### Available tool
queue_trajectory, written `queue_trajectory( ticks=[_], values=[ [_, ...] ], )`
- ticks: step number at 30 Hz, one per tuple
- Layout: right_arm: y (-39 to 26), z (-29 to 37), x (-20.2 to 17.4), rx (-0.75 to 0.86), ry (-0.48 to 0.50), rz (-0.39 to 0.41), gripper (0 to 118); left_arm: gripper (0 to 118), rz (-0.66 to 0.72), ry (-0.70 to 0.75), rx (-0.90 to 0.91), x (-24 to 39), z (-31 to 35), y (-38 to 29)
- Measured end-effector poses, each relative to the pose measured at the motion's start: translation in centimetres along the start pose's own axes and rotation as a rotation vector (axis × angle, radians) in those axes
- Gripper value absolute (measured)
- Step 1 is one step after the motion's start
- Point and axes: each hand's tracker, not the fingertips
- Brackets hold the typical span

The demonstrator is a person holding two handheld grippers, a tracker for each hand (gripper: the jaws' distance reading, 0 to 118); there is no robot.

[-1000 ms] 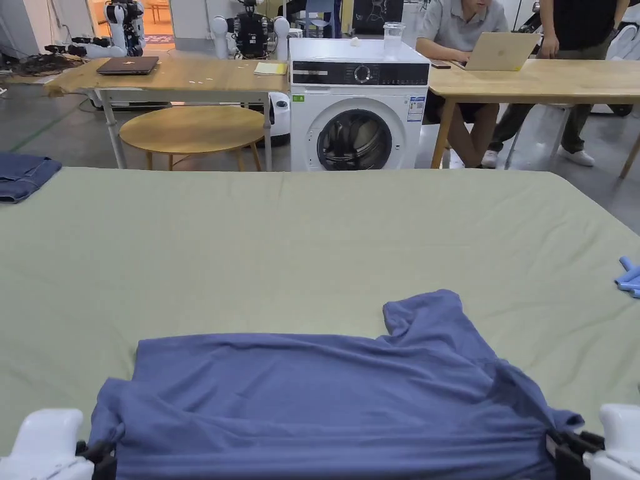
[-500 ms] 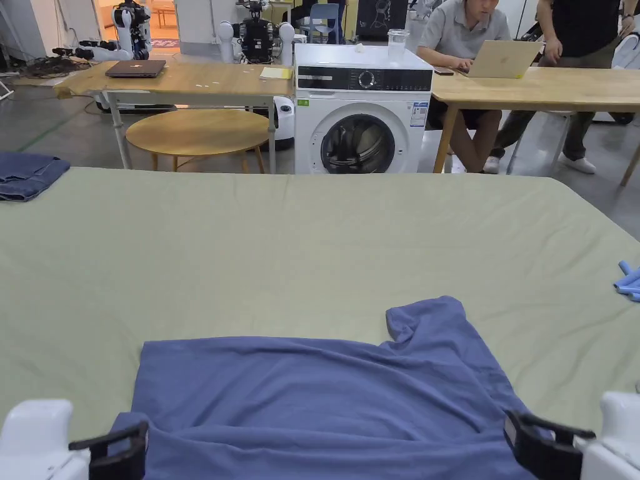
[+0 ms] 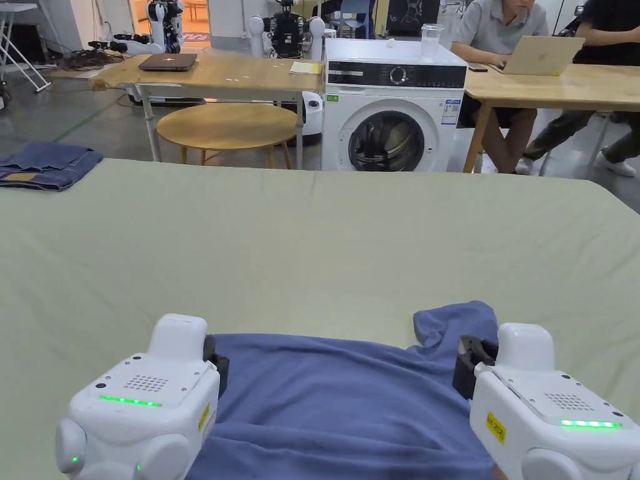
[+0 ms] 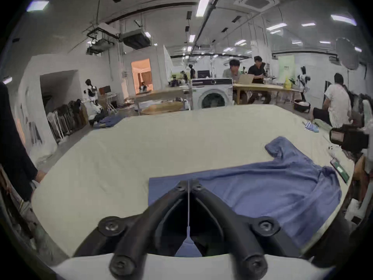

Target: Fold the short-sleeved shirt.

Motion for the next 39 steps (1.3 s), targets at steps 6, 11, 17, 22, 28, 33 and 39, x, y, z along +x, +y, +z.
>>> queue_trajectory(
  ticks=[6,11,17,22,28,33,39],
  values=[
    [0.1,-1.4,0.7,-0.019,-0.014,0.021,0,0,0.076,0.025,-0.15,-4.9,-4.2,-1.8],
    [-0.1,-3.5,2.3,-0.065,-0.036,0.04,0,23,0.069,0.106,-0.197,-8.2,-8.5,-1.0],
    [0.4,-5.8,5.4,-0.116,-0.075,0.055,0,118,0.003,0.157,-0.284,-10.2,-17.2,1.8],
    [0.7,-7.7,9.7,-0.177,-0.173,0.057,0,105,-0.031,0.16,-0.383,-8.5,-21.8,1.4],
    [1.7,-12.4,15.9,-0.26,-0.259,0.008,0,48,-0.114,0.107,-0.4,-5.0,-20.9,0.9],
    [1.9,-18.8,17.4,-0.443,-0.21,0.024,101,0,-0.121,0.085,-0.327,-3.6,-17.4,2.6],
    [-0.7,-23.5,14.9,-0.538,-0.223,0.157,118,0,-0.12,0.065,-0.298,-3.8,-15.8,3.8]
  ],
)
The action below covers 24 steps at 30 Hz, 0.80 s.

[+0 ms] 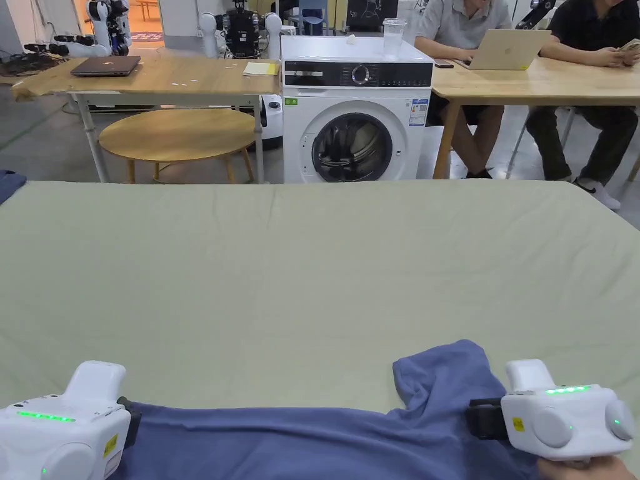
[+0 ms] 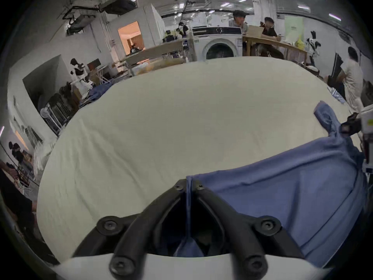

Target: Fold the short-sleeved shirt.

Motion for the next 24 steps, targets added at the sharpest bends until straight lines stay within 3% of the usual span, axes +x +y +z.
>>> queue_trajectory(
  ticks=[1,2,3,4,7,8,11,14,24],
  values=[
    [-0.1,-0.3,-0.2,-0.025,0.007,-0.008,113,0,0.0,0.001,-0.001,0.0,0.0,0.0],
    [-0.3,-0.2,0.1,-0.04,0.057,-0.043,100,0,-0.001,0.005,-0.004,0.0,0.1,-0.1],
    [-0.5,0.4,0.3,-0.017,0.064,-0.12,95,0,-0.002,0.009,-0.01,0.0,0.1,-0.2],
    [-0.6,1.1,0.3,0.009,0.051,-0.135,84,0,0.003,0.008,-0.015,-0.3,-0.4,-0.4],
    [-1.0,2.3,-0.3,0.031,0.038,-0.124,6,0,0.01,0.004,-0.021,-0.3,-0.3,-0.6],
    [-1.1,2.4,-0.6,0.031,0.047,-0.116,1,0,0.011,0.004,-0.024,-0.3,-0.4,-0.7],
    [-1.6,3.1,-1.4,0.023,0.055,-0.078,1,0,0.038,-0.016,-0.021,-0.1,0.1,-1.4],
    [-1.9,6.3,-0.9,0.125,0.064,-0.084,1,0,0.049,-0.005,0.015,-0.1,2.1,-2.3],
    [-9.5,24.8,2.9,0.444,0.127,-0.056,1,0,0.083,-0.044,0.252,-1.4,17.4,-6.7]
  ],
)
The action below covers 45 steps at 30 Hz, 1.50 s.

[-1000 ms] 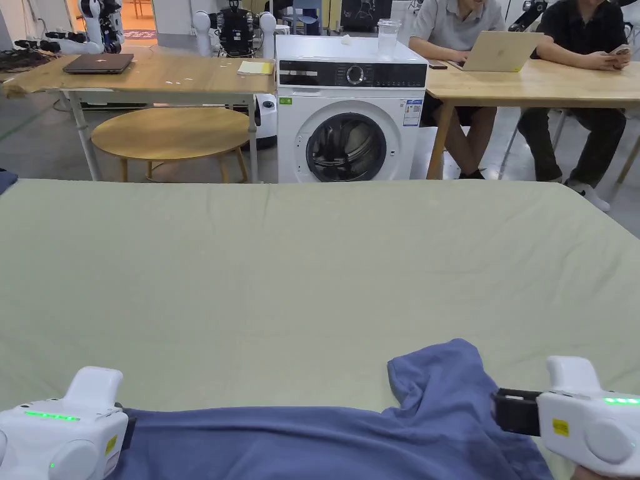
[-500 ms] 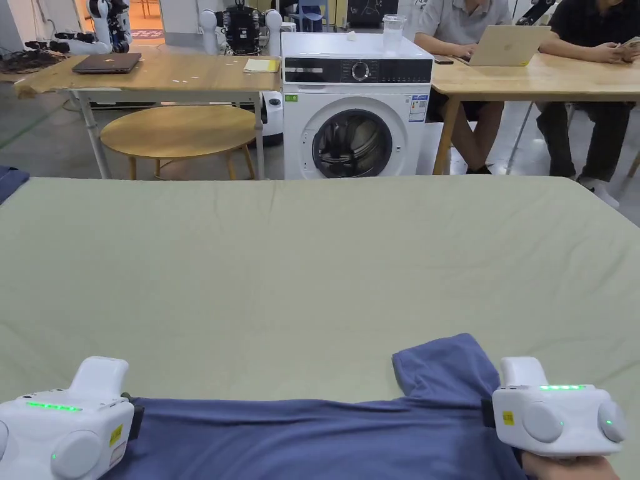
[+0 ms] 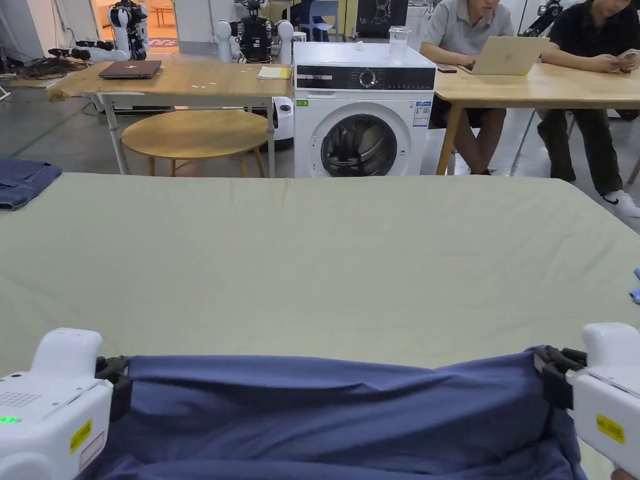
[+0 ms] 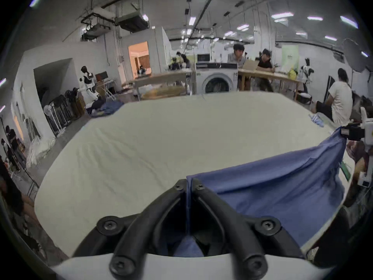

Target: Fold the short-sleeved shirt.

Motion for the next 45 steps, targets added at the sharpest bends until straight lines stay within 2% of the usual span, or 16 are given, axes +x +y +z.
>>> queue_trajectory(
  ticks=[5,8,11,15,16,17,20,21,27,31,32,34,35,43,44,45],
  values=[
    [-5.6,5.4,0.4,-0.026,-0.013,-0.007,1,0,0.006,-0.005,-0.048,-0.9,4.3,-5.3],
    [-10.1,6.0,-0.4,-0.13,-0.031,-0.012,1,0,0.086,-0.022,-0.166,-1.6,4.4,-9.4],
    [-13.4,5.2,-1.2,-0.212,-0.04,-0.022,1,0,0.057,0.008,-0.236,-1.3,3.6,-12.4],
    [-14.0,4.7,-1.6,-0.238,-0.064,-0.047,1,0,0.065,0.034,-0.238,-1.7,2.1,-13.5],
    [-13.5,4.9,-1.6,-0.237,-0.06,-0.049,3,7,0.07,0.051,-0.218,-0.7,2.8,-12.6],
    [-12.6,5.4,-2.0,-0.205,-0.049,-0.054,17,29,0.074,0.061,-0.168,-0.3,3.2,-11.7],
    [-9.0,6.1,-3.8,-0.073,-0.021,-0.033,104,103,0.031,0.044,-0.018,1.9,4.0,-8.6],
    [-7.5,6.1,-4.7,-0.026,-0.005,-0.035,109,104,0.014,0.038,0.036,3.0,4.0,-7.4],
    [-1.9,4.8,-10.3,0.251,0.049,-0.092,108,104,-0.026,-0.011,0.28,8.8,2.8,-1.9],
    [-1.8,3.6,-12.2,0.292,0.032,-0.112,105,102,-0.068,0.005,0.295,10.9,2.1,-1.5],
    [-2.0,3.4,-12.7,0.289,0.015,-0.106,81,82,-0.065,0.001,0.277,11.3,2.1,-1.6],
    [-2.6,3.3,-13.1,0.297,-0.093,-0.08,4,12,-0.059,0.008,0.241,11.5,1.9,-1.9],
    [-2.7,3.6,-12.8,0.306,-0.052,-0.089,0,0,-0.05,0.0,0.24,11.4,1.9,-2.1],
    [-2.8,4.2,-12.4,0.28,-0.019,-0.053,0,0,0.075,-0.124,0.143,5.6,3.7,-3.4],
    [-3.0,4.4,-12.4,0.277,-0.021,-0.044,0,10,0.099,-0.128,0.128,4.1,3.8,-4.0],
    [-3.2,4.5,-12.4,0.275,-0.02,-0.04,0,31,0.122,-0.12,0.117,2.9,4.0,-4.8]
  ],
)
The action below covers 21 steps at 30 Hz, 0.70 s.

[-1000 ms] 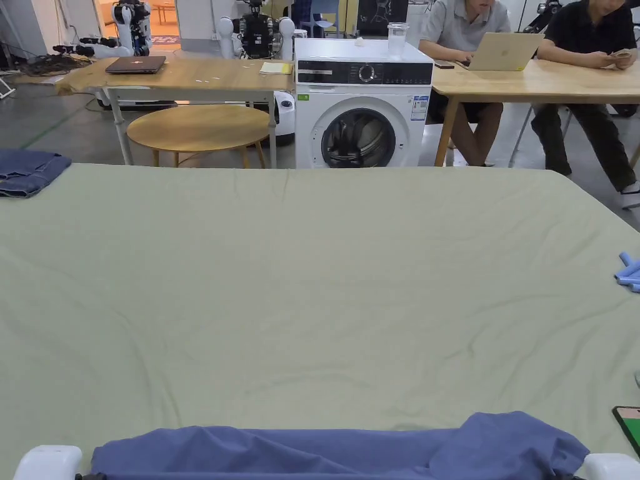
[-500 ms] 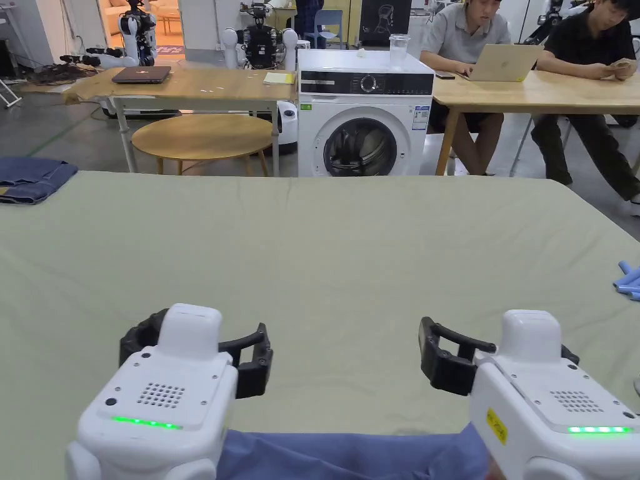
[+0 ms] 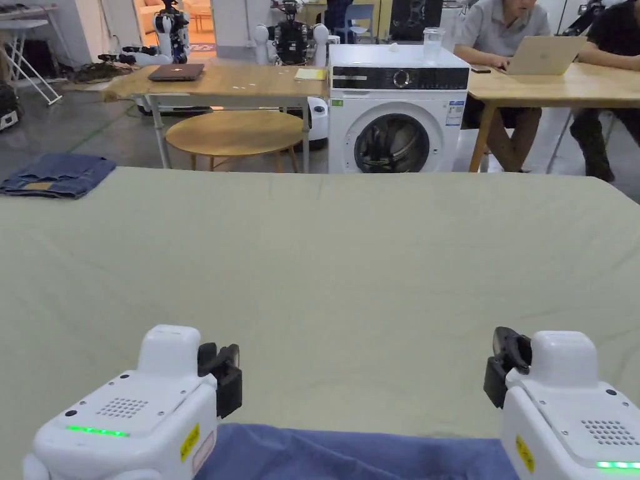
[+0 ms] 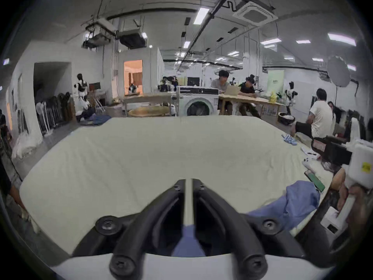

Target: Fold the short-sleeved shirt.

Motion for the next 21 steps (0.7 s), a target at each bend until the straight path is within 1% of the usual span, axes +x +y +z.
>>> queue_trajectory(
  ticks=[1,2,3,4,6,8,10,12,13,14,15,16,17,20,21],
  values=[
    [-0.3,0.1,-0.3,-0.008,0.007,0.001,0,61,0.022,0.01,-0.026,-1.7,0.4,-0.8],
    [-0.6,0.2,-0.3,-0.021,0.022,-0.011,0,99,0.041,0.013,-0.05,-3.4,0.8,-1.7],
    [-0.9,0.4,-0.3,-0.031,0.038,-0.024,0,109,0.051,0.016,-0.072,-4.7,0.8,-2.2],
    [-1.3,0.4,-0.5,-0.046,0.047,-0.024,0,109,0.068,0.028,-0.093,-6.4,1.0,-3.2],
    [-2.1,0.4,-1.1,-0.061,0.043,-0.016,0,109,0.155,0.009,-0.178,-9.8,0.9,-5.0],
    [-2.7,0.4,-1.6,-0.082,0.054,-0.019,0,109,0.302,-0.031,-0.243,-13.2,0.2,-6.9],
    [-3.2,0.3,-2.1,-0.102,0.062,-0.019,0,109,0.414,-0.04,-0.298,-16.0,-0.6,-9.1],
    [-3.4,0.2,-2.5,-0.117,0.063,-0.006,0,109,0.572,-0.145,-0.324,-18.4,-1.9,-11.3],
    [-3.6,0.1,-2.8,-0.122,0.067,-0.002,0,109,0.698,-0.234,-0.348,-19.2,-2.8,-12.6],
    [-3.5,0.1,-2.9,-0.126,0.068,0.001,0,109,0.787,-0.298,-0.361,-19.6,-3.7,-13.6],
    [-3.4,0.1,-2.9,-0.128,0.066,0.004,0,109,0.86,-0.399,-0.382,-19.5,-4.8,-14.8],
    [-3.3,0.1,-2.9,-0.128,0.068,0.006,0,111,0.897,-0.491,-0.324,-19.1,-5.5,-15.4],
    [-3.3,0.1,-3.1,-0.127,0.069,0.009,0,113,0.909,-0.523,-0.288,-18.4,-6.0,-15.5],
    [-2.8,0.0,-3.3,-0.123,0.064,0.015,0,114,1.049,-0.72,-0.302,-16.2,-8.7,-16.2],
    [-2.8,0.1,-3.3,-0.121,0.064,0.014,0,114,1.064,-0.714,-0.294,-15.4,-9.3,-16.3]
  ],
)
